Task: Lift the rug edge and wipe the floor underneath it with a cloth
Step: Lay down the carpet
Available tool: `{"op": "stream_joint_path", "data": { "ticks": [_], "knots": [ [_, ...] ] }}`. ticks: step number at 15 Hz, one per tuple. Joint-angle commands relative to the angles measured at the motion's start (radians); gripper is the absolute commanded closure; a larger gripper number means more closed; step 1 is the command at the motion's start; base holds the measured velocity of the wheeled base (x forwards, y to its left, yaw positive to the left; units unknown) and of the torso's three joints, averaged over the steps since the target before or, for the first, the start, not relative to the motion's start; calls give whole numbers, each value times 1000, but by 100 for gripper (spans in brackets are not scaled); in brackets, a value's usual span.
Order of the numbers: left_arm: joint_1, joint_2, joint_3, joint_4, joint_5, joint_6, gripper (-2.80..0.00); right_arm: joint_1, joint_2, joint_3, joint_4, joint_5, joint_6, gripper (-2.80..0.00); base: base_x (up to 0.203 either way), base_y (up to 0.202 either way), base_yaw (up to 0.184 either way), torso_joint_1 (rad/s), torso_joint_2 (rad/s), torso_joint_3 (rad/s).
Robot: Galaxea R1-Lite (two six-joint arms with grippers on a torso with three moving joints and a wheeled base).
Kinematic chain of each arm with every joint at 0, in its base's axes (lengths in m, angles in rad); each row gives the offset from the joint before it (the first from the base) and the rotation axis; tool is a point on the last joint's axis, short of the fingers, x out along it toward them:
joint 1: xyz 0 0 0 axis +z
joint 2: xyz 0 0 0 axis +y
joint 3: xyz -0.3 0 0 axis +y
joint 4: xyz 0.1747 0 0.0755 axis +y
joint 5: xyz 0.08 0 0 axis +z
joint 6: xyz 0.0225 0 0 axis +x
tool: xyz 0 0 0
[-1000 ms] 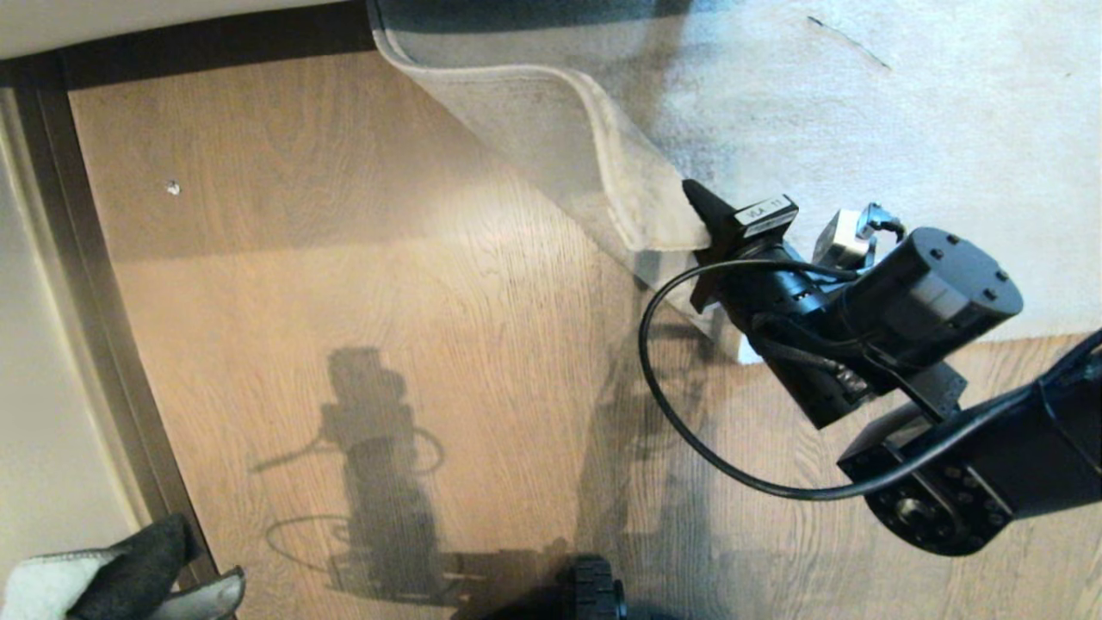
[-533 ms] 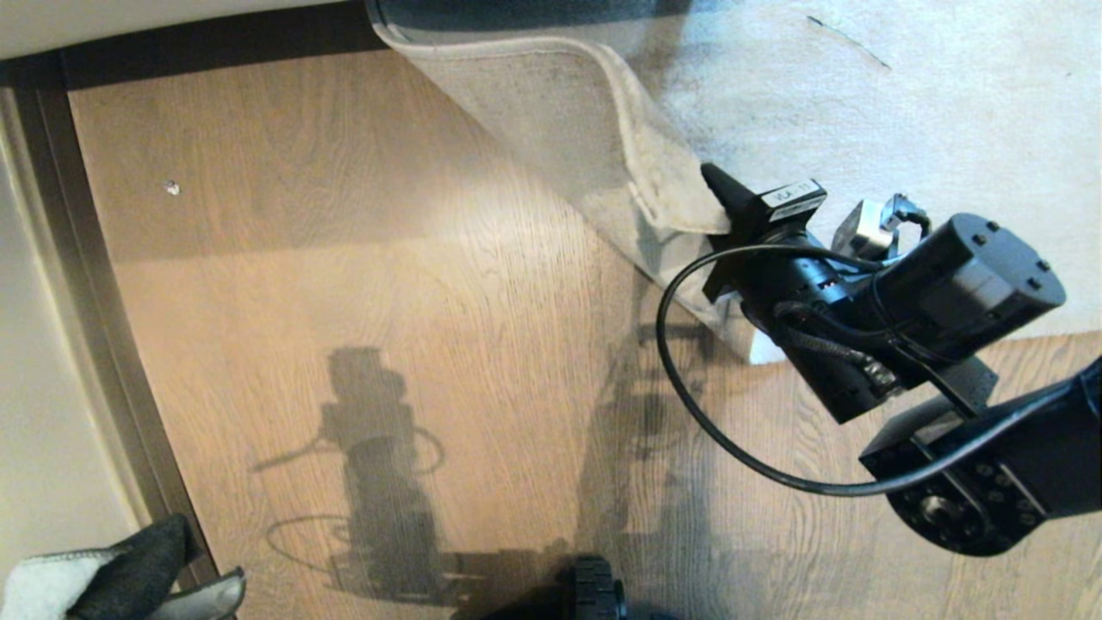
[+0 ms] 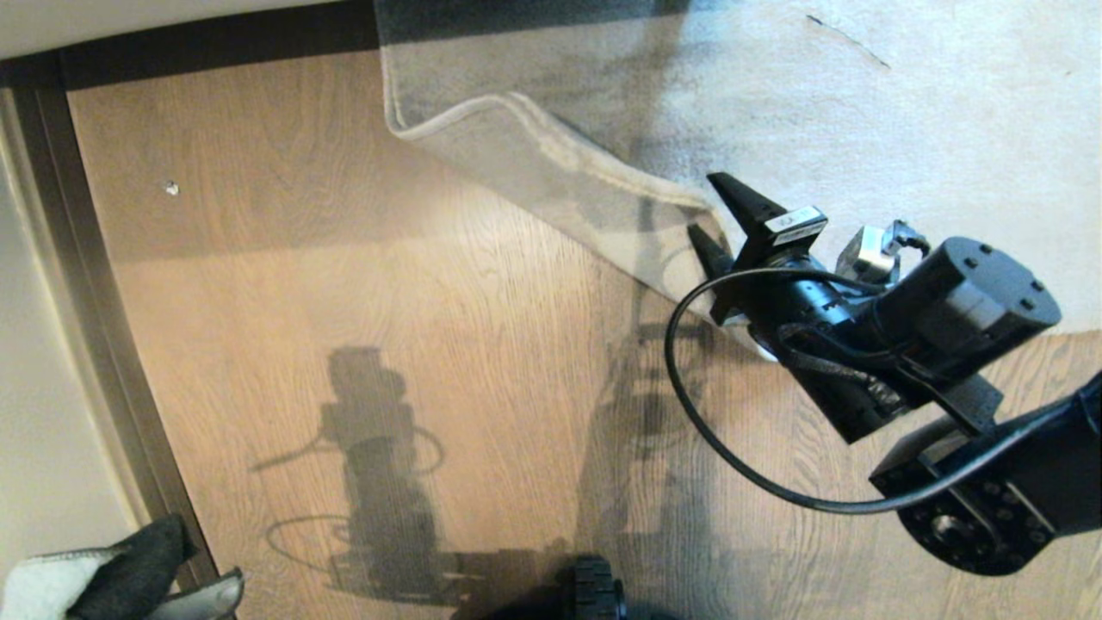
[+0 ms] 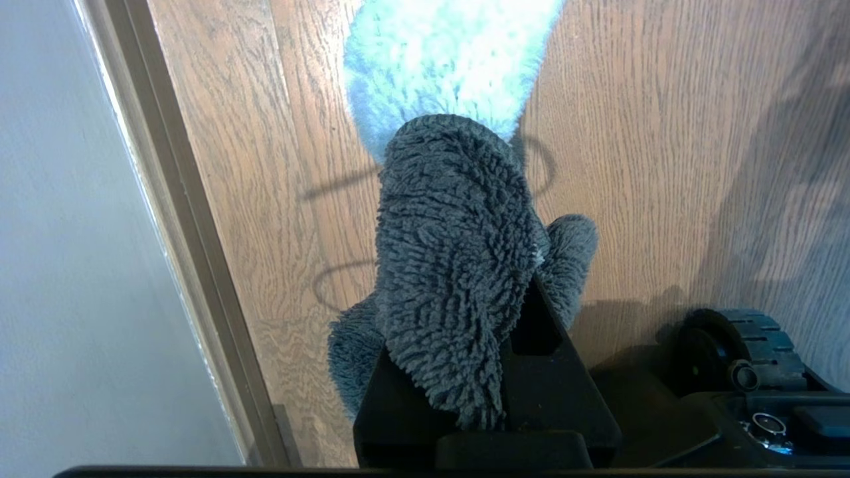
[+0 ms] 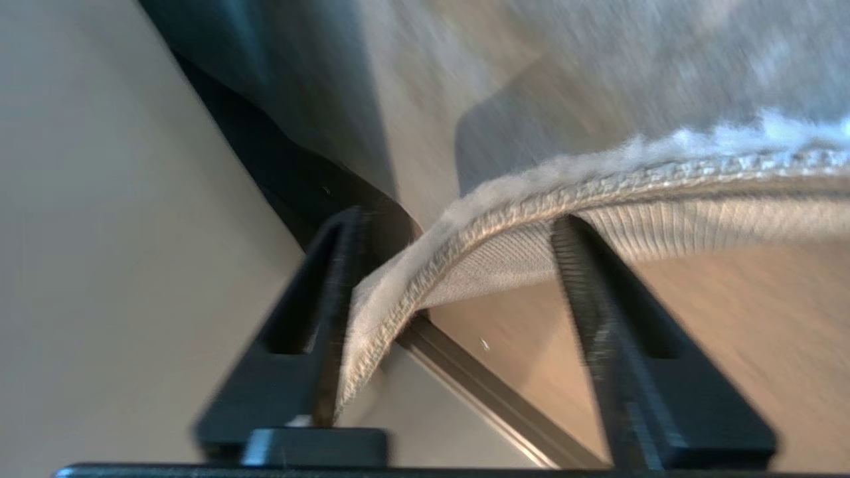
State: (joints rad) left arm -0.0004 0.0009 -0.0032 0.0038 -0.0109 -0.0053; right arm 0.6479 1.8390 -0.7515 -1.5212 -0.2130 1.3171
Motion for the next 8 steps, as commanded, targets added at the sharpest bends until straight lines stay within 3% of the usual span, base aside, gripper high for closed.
{"op": "stream_joint_path", "data": {
  "ticks": [1,8],
  "knots": [
    [0,-1,0,-1,0,-1,0,36,31,18,-45,0,6,-280,0,0,0,0,0,0],
    [0,-1,0,0,0,-1,0,179,60,87,-45,50,8,-280,0,0,0,0,0,0]
  ]
}}
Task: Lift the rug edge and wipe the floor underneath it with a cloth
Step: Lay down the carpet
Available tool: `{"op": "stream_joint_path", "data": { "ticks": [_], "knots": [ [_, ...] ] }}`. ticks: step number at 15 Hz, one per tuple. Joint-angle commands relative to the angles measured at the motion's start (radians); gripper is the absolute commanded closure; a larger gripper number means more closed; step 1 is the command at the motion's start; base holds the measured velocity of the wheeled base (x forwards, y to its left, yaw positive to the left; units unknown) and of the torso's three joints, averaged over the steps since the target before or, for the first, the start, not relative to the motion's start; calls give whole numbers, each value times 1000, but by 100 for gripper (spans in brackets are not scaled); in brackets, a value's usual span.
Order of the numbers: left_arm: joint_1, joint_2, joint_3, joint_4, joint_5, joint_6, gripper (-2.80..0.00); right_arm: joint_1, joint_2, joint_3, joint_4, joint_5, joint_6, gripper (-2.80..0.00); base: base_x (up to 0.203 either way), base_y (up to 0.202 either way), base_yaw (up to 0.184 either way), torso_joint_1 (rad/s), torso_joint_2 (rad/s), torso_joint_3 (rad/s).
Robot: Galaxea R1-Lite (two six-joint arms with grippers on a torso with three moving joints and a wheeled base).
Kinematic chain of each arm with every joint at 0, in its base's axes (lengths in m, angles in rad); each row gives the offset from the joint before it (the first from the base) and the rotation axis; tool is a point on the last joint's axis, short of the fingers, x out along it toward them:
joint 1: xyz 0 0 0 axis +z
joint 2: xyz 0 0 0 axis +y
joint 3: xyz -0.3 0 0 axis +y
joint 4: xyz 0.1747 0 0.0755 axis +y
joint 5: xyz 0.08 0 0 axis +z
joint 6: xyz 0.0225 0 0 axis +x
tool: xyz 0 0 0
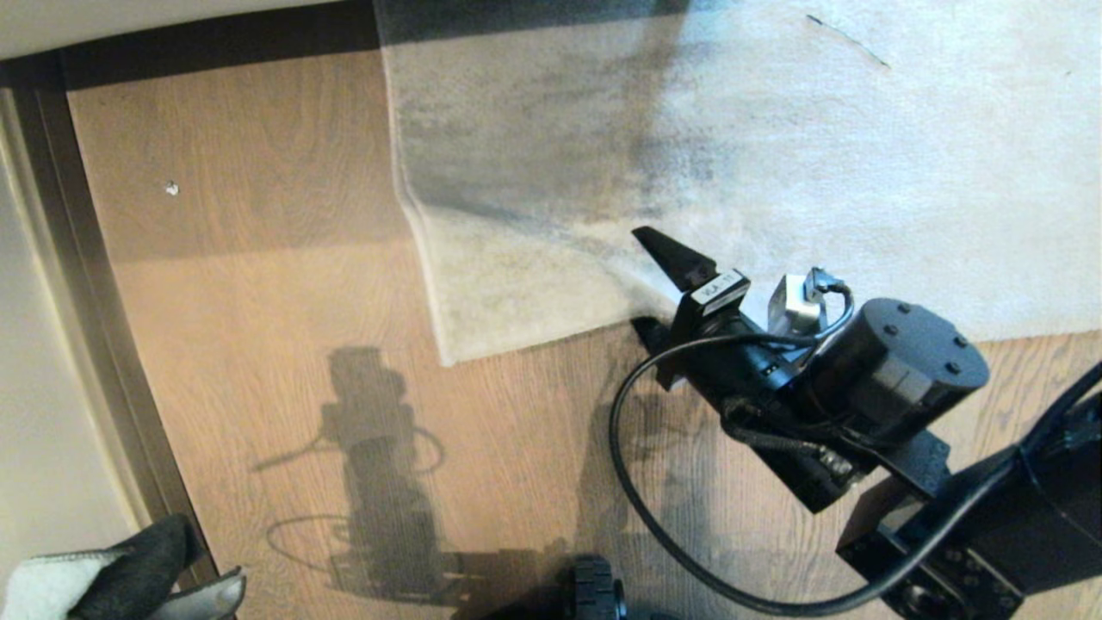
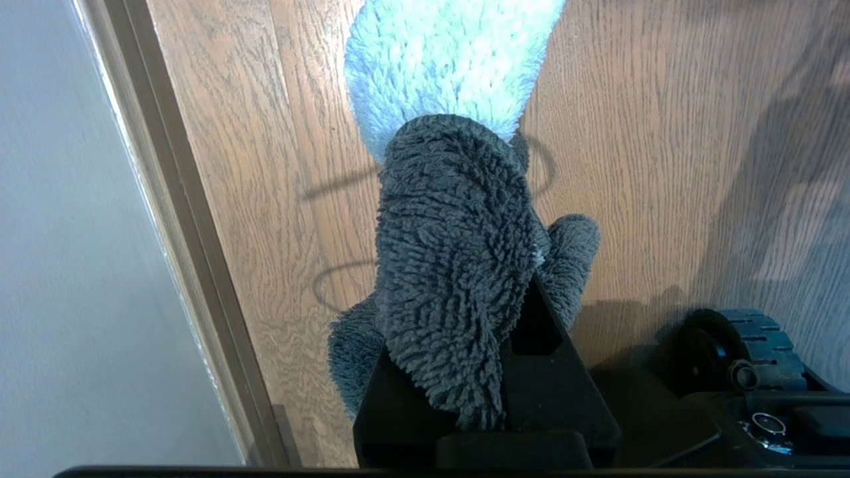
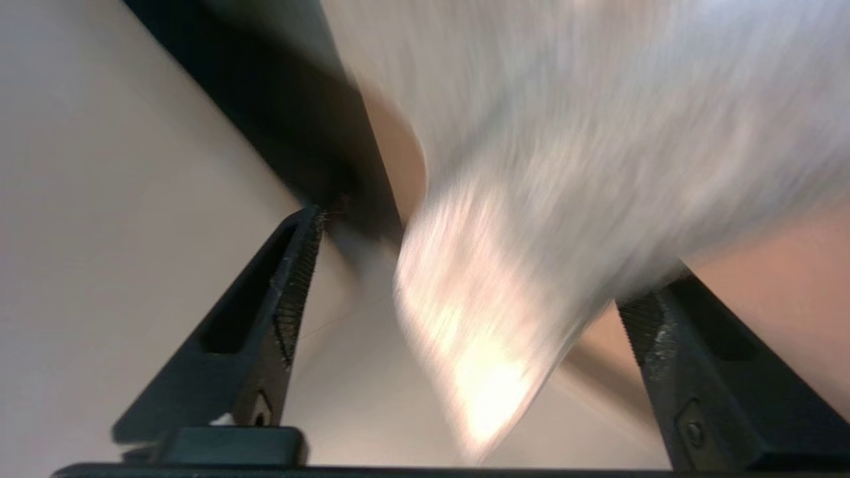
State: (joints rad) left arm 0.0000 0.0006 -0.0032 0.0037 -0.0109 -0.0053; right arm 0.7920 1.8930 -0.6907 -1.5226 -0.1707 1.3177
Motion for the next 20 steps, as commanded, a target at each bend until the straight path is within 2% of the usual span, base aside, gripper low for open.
{"op": "stream_joint_path", "data": {
  "ticks": [1,3,6,11,12,17,20],
  "knots": [
    [-1,-1,0,-1,0,-1,0,69,15,53,-44,19,7,-280,0,0,0,0,0,0],
    [0,-1,0,-1,0,-1,0,117,62,86,-43,23,0,-280,0,0,0,0,0,0],
    [0,-1,0,-1,0,-1,0,137,145,95,-41,21,-26,-280,0,0,0,0,0,0],
    [0,-1,0,-1,0,-1,0,109,261,100,-38,10,-192,-280,0,0,0,0,0,0],
    [0,-1,0,0,0,-1,0,88,274,99,-40,-4,-206,0,0,0,0,0,0,0],
    [0,-1,0,0,0,-1,0,-14,281,87,-42,-47,-205,0,0,0,0,0,0,0],
    [0,-1,0,1,0,-1,0,-55,313,9,-42,-60,-201,0,0,0,0,0,0,0]
  ]
}}
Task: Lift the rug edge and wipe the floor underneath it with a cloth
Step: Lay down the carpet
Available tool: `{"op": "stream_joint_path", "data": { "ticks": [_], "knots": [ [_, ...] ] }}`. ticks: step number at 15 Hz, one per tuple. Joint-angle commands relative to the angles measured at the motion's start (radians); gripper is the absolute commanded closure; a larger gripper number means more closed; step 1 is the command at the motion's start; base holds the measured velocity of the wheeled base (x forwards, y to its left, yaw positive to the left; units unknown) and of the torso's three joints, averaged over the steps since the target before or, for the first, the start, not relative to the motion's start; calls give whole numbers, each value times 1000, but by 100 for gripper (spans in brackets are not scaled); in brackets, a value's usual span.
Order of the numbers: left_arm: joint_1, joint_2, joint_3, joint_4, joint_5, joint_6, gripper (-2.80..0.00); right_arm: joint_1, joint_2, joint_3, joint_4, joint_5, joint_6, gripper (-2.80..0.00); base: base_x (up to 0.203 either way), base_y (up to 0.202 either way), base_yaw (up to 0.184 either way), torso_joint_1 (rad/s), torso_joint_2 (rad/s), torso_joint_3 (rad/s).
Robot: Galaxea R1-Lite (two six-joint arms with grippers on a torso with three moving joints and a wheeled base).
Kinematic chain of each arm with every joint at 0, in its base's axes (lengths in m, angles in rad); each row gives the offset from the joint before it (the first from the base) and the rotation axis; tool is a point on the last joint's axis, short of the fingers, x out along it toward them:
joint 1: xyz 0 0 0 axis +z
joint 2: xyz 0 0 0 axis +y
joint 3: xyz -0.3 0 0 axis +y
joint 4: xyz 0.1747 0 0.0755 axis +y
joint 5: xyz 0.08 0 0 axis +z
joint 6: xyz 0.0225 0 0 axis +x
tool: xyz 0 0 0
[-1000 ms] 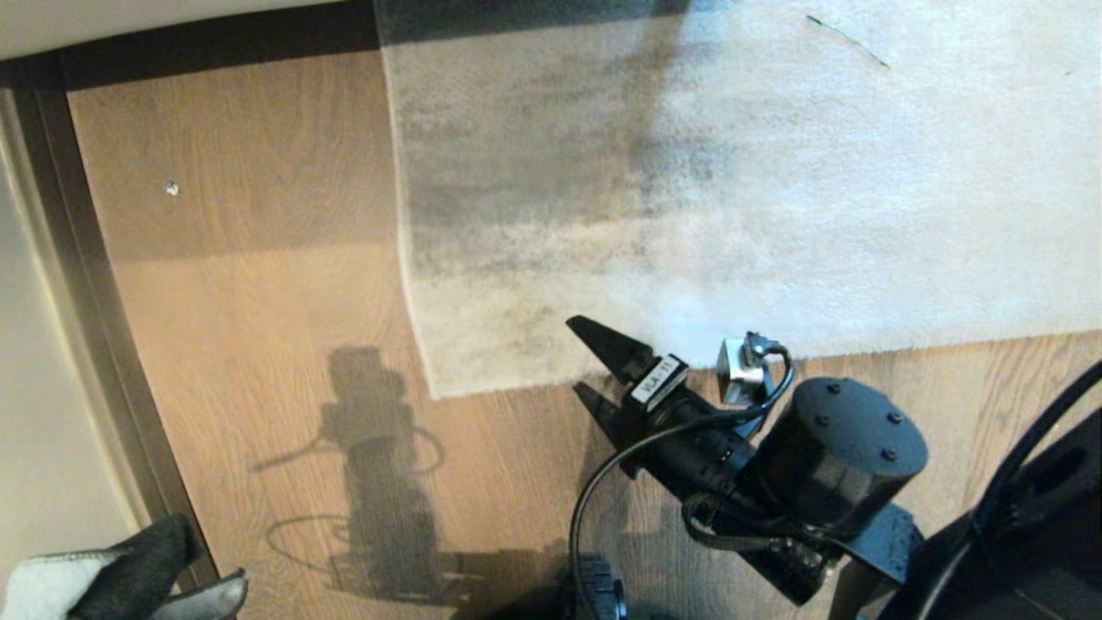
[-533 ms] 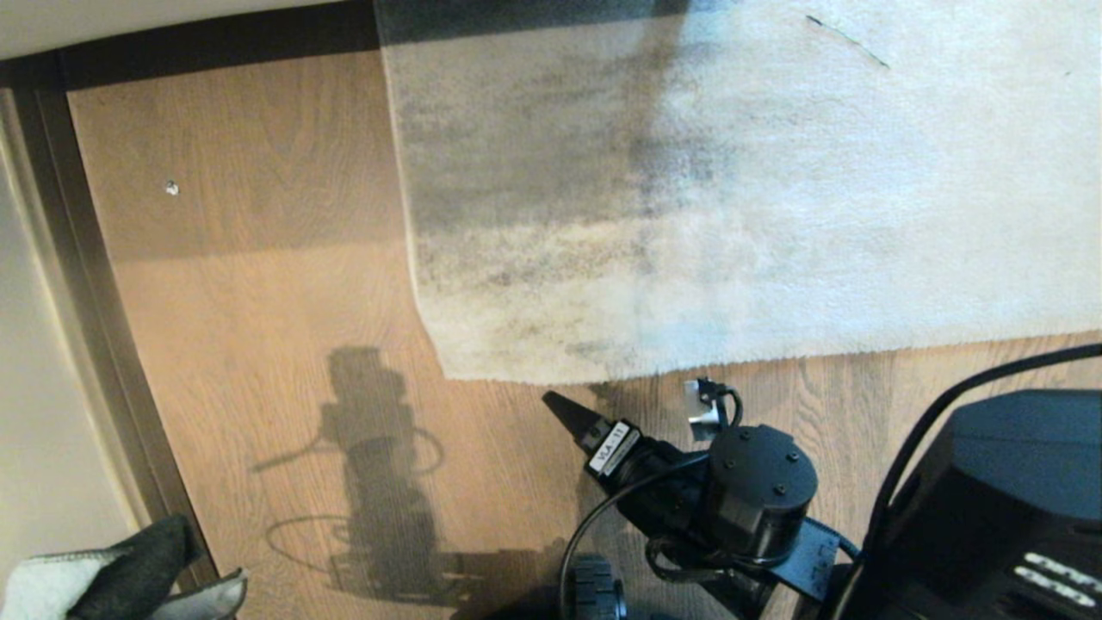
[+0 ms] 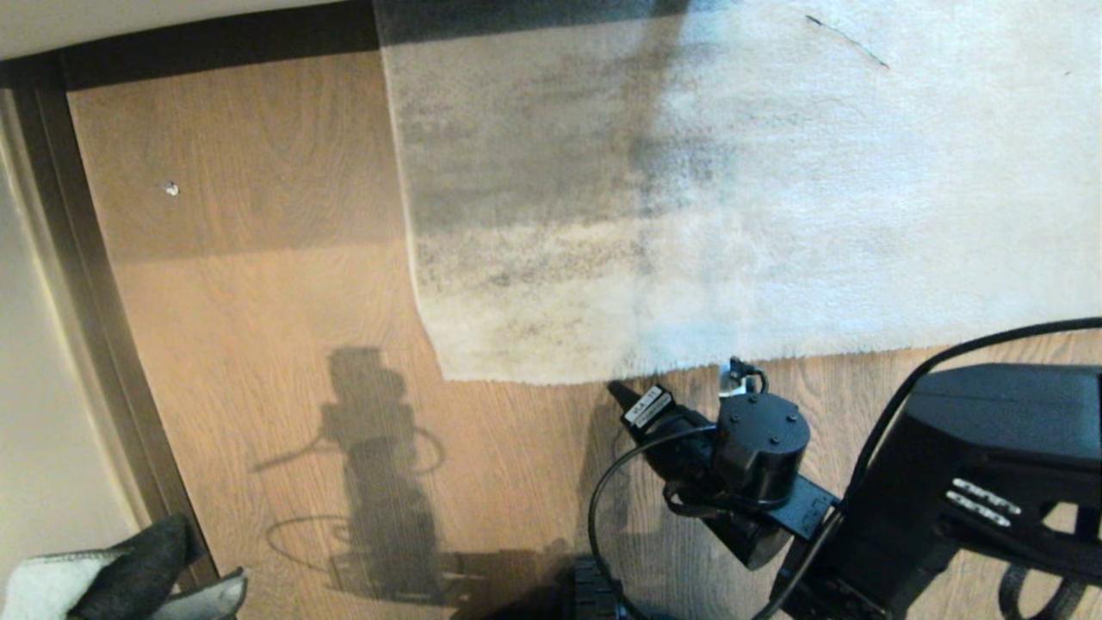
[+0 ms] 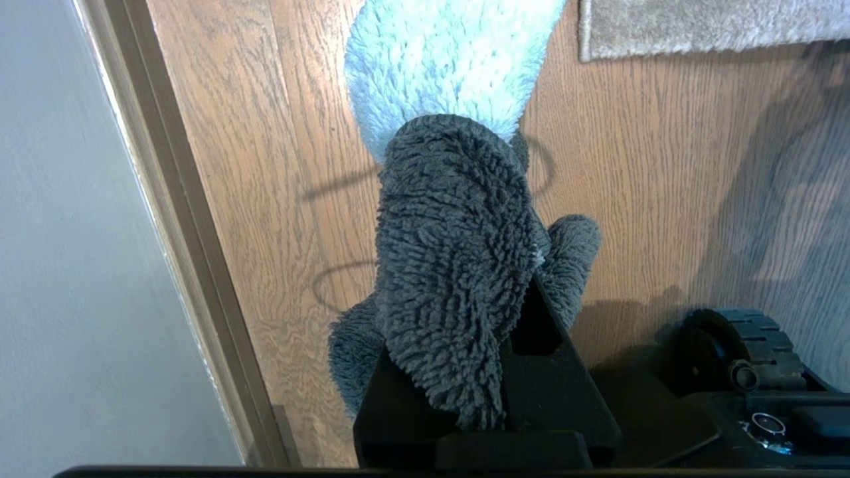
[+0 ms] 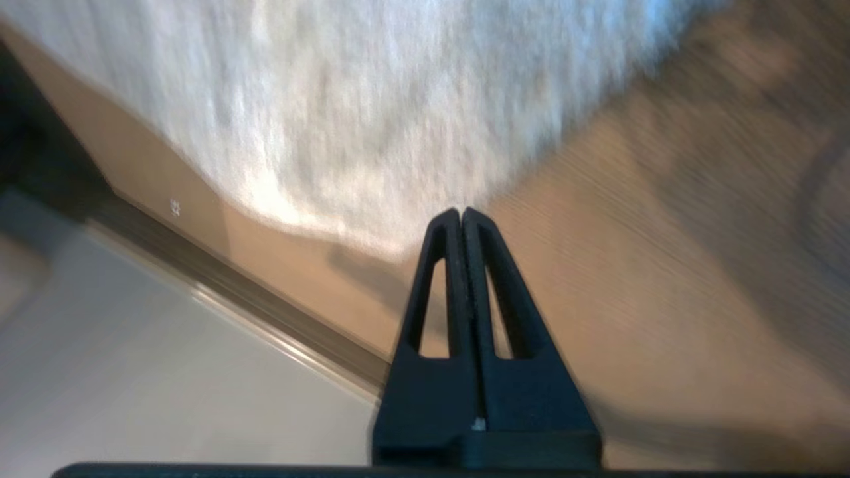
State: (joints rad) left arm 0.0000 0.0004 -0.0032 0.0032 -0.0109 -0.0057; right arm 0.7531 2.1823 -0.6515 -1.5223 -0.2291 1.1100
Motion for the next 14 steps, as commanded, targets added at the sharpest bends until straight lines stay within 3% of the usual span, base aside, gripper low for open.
{"op": "stream_joint_path", "data": {
  "ticks": [1,6,14],
  "knots": [
    [0,0,0,0,0,0,0,-23,39,-59,-42,-12,7,0,0,0,0,0,0,0],
    [0,0,0,1,0,0,0,-41,137,-287,-42,-71,37,0,0,0,0,0,0,0],
    [0,0,0,1,0,0,0,-19,203,-358,-42,-79,107,0,0,0,0,0,0,0]
  ]
}}
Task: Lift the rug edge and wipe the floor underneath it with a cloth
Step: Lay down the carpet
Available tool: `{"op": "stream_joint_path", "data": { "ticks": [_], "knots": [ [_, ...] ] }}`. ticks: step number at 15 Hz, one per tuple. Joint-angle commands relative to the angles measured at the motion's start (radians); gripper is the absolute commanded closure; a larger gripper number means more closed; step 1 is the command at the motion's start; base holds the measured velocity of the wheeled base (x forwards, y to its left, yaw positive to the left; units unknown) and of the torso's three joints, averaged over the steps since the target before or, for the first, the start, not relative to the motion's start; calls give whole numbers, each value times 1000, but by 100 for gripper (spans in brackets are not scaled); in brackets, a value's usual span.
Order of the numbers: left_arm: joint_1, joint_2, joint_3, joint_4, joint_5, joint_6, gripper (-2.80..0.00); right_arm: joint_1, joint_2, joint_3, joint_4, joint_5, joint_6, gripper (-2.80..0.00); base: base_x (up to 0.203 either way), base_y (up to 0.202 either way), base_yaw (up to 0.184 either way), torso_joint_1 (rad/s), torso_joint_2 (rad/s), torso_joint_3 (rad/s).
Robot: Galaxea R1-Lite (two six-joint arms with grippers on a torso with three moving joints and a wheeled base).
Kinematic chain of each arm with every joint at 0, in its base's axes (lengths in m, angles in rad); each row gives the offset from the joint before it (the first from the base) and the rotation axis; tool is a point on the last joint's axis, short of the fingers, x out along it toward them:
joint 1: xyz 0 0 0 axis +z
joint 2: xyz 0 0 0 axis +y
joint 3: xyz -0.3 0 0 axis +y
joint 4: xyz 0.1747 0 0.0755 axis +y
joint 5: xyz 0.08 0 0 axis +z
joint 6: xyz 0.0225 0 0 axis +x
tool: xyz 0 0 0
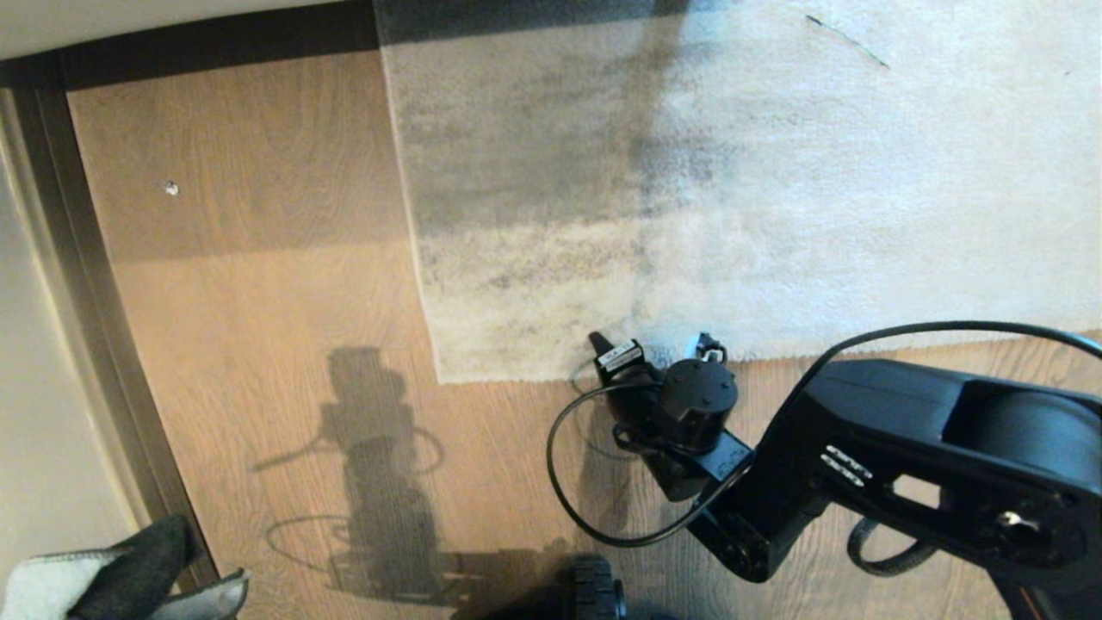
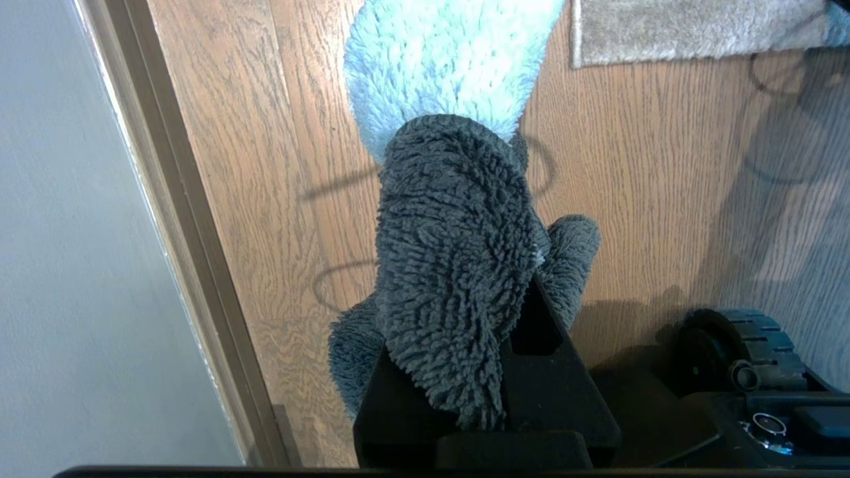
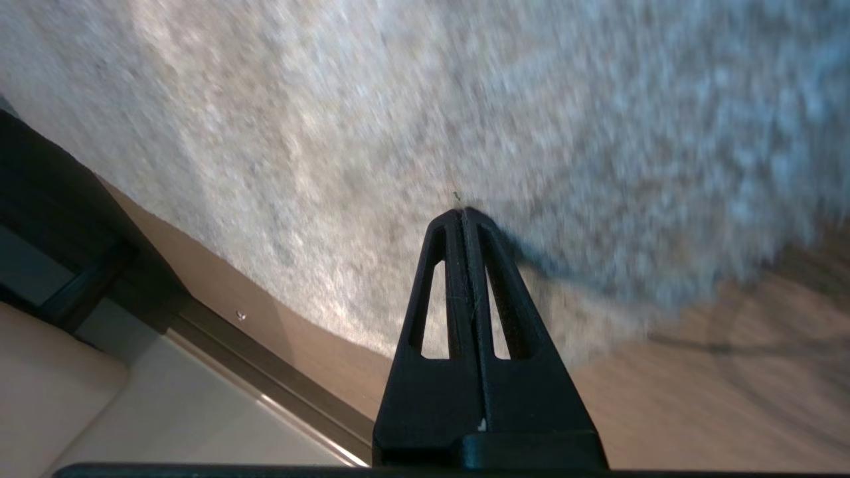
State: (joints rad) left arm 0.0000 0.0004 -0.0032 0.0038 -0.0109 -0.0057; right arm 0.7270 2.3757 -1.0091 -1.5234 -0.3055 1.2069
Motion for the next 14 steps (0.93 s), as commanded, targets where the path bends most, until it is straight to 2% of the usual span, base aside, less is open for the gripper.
{"op": "stream_joint_path", "data": {
  "ticks": [1,6,10,14],
  "knots": [
    [0,0,0,0,0,0,0,11,10,0,-41,-3,19,0,0,0,0,0,0,0],
    [0,0,0,1,0,0,0,28,46,-2,-41,-6,25,0,0,0,0,0,0,0],
    [0,0,0,-1,0,0,0,6,52,3,-41,-8,21,0,0,0,0,0,0,0],
    [-1,0,0,-1,-1,0,0,-22,-47,73,-41,-4,10,0,0,0,0,0,0,0]
  ]
}}
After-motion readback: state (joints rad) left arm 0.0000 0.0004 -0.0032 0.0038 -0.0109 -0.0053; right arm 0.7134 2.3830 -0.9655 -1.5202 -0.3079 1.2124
